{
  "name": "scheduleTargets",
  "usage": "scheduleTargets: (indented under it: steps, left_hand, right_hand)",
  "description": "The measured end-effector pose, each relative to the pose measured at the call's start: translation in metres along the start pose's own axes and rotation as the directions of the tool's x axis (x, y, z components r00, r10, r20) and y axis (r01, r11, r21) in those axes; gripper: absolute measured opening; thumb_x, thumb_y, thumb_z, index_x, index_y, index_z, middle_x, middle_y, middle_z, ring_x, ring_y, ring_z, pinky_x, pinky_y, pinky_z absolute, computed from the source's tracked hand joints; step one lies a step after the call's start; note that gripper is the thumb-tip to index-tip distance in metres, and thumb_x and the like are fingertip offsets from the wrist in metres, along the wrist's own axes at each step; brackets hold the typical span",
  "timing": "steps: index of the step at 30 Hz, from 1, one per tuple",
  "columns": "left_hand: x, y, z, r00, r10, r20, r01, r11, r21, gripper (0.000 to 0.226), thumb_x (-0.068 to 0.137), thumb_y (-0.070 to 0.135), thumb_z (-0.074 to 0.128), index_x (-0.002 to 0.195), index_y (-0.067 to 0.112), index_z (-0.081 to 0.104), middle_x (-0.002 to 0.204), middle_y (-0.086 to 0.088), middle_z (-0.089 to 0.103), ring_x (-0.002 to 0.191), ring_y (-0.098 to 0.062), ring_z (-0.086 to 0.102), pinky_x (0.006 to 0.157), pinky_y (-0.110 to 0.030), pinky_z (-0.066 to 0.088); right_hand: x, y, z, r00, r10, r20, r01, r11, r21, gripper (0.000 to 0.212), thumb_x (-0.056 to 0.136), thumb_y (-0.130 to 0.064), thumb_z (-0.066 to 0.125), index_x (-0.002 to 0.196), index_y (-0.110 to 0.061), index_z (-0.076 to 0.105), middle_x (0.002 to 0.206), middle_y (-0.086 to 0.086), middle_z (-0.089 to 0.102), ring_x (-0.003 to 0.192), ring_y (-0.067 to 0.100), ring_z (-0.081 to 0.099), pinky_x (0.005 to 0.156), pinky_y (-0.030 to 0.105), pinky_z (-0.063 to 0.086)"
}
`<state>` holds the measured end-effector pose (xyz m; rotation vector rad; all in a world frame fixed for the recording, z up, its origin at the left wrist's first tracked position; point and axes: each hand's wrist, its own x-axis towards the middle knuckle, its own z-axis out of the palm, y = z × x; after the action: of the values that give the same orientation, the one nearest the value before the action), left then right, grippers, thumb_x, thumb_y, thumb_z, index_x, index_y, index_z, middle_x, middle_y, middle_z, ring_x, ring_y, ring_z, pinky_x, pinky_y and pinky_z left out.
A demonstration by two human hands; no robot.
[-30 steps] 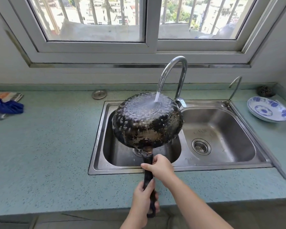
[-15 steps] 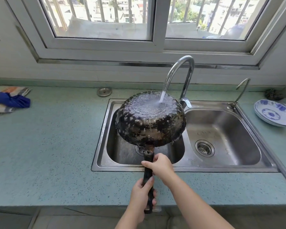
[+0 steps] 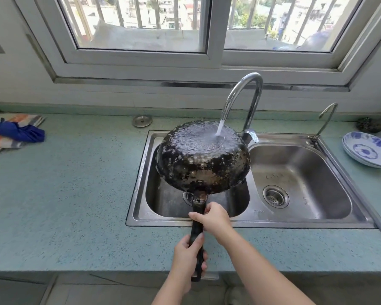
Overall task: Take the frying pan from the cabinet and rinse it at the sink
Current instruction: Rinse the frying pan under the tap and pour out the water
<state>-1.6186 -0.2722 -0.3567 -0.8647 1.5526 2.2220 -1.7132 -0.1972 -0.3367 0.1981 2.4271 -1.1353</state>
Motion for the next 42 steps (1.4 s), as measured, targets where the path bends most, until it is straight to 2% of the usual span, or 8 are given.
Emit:
scheduleTargets:
  steps: [6, 14, 19, 23, 27, 31, 36, 42]
  left_hand:
    - [-0.005, 0.002, 0.002, 0.996, 0.068, -0.049, -0.066, 0.997, 0.040, 0.020, 0.093, 0.019, 0.055, 0.079, 0.007, 0.048, 0.049, -0.008, 0.051, 0.031, -0.016, 0.040, 0.034, -0.019, 0.033]
    - [-0.008, -0.005, -0.006, 0.977, 0.156, -0.146, -0.130, 0.976, 0.174, 0.021, 0.091, 0.019, 0.059, 0.075, 0.006, 0.053, 0.050, -0.011, 0.050, 0.032, -0.018, 0.041, 0.033, -0.020, 0.035]
    - [-0.009, 0.000, -0.012, 0.977, 0.147, -0.157, -0.118, 0.977, 0.176, 0.022, 0.091, 0.021, 0.057, 0.079, 0.004, 0.052, 0.051, -0.009, 0.052, 0.034, -0.018, 0.042, 0.035, -0.021, 0.037]
    - [-0.010, 0.004, -0.015, 0.991, 0.083, -0.107, -0.073, 0.993, 0.090, 0.018, 0.095, 0.015, 0.051, 0.081, 0.005, 0.050, 0.052, -0.010, 0.052, 0.034, -0.017, 0.043, 0.034, -0.020, 0.037]
    - [-0.015, 0.008, -0.020, 0.999, 0.037, 0.010, -0.036, 0.999, -0.011, 0.002, 0.092, 0.004, 0.050, 0.093, 0.004, 0.052, 0.058, -0.010, 0.054, 0.039, -0.016, 0.047, 0.037, -0.021, 0.037]
    - [-0.019, 0.014, -0.024, 0.995, -0.035, 0.094, 0.042, 0.996, -0.082, 0.014, 0.095, 0.007, 0.047, 0.105, 0.016, 0.053, 0.062, -0.007, 0.057, 0.039, -0.011, 0.044, 0.034, -0.014, 0.029]
    - [-0.020, 0.017, -0.023, 0.999, 0.048, 0.003, -0.048, 0.998, 0.048, 0.015, 0.093, 0.004, 0.046, 0.102, 0.014, 0.052, 0.059, -0.004, 0.047, 0.037, -0.009, 0.038, 0.034, -0.014, 0.022]
    - [-0.019, 0.013, -0.017, 0.987, 0.122, -0.102, -0.099, 0.974, 0.204, 0.022, 0.090, 0.000, 0.048, 0.094, 0.022, 0.052, 0.058, -0.005, 0.045, 0.035, -0.010, 0.036, 0.034, -0.016, 0.028]
  right_hand:
    - [0.000, -0.002, -0.001, 1.000, -0.028, 0.013, 0.027, 0.997, 0.068, 0.030, 0.074, -0.036, 0.072, 0.065, -0.024, 0.047, 0.066, -0.009, 0.054, 0.079, 0.020, 0.061, 0.081, 0.042, 0.054]
    - [-0.002, -0.001, 0.011, 0.998, -0.024, 0.060, 0.015, 0.990, 0.141, 0.026, 0.076, -0.030, 0.072, 0.065, -0.023, 0.049, 0.065, -0.006, 0.055, 0.076, 0.021, 0.061, 0.081, 0.045, 0.055]
    - [-0.002, -0.006, 0.016, 0.996, -0.032, 0.079, 0.020, 0.990, 0.141, 0.024, 0.075, -0.030, 0.072, 0.065, -0.022, 0.051, 0.065, -0.006, 0.055, 0.075, 0.021, 0.061, 0.080, 0.045, 0.056]
    - [-0.001, -0.007, 0.015, 0.995, -0.031, 0.098, 0.011, 0.981, 0.196, 0.022, 0.074, -0.029, 0.072, 0.080, -0.011, 0.062, 0.077, 0.004, 0.064, 0.084, 0.027, 0.068, 0.080, 0.047, 0.056]
    - [0.000, -0.009, 0.011, 0.991, -0.021, 0.132, -0.011, 0.970, 0.242, 0.016, 0.078, -0.023, 0.071, 0.072, -0.015, 0.058, 0.076, 0.003, 0.063, 0.080, 0.026, 0.068, 0.073, 0.038, 0.059]
    - [-0.005, -0.013, 0.005, 0.980, -0.051, 0.194, -0.034, 0.913, 0.408, 0.017, 0.085, -0.012, 0.064, 0.071, -0.011, 0.056, 0.072, 0.004, 0.059, 0.069, 0.019, 0.062, 0.055, 0.020, 0.056]
    - [-0.008, -0.013, 0.003, 0.968, -0.028, 0.248, -0.099, 0.868, 0.487, 0.014, 0.089, -0.011, 0.059, 0.076, -0.009, 0.055, 0.076, 0.007, 0.062, 0.075, 0.022, 0.063, 0.065, 0.024, 0.056]
    - [-0.008, -0.003, 0.004, 0.954, 0.016, 0.300, -0.197, 0.789, 0.582, 0.011, 0.091, -0.006, 0.055, 0.080, -0.005, 0.054, 0.078, 0.013, 0.061, 0.073, 0.023, 0.062, 0.071, 0.027, 0.055]
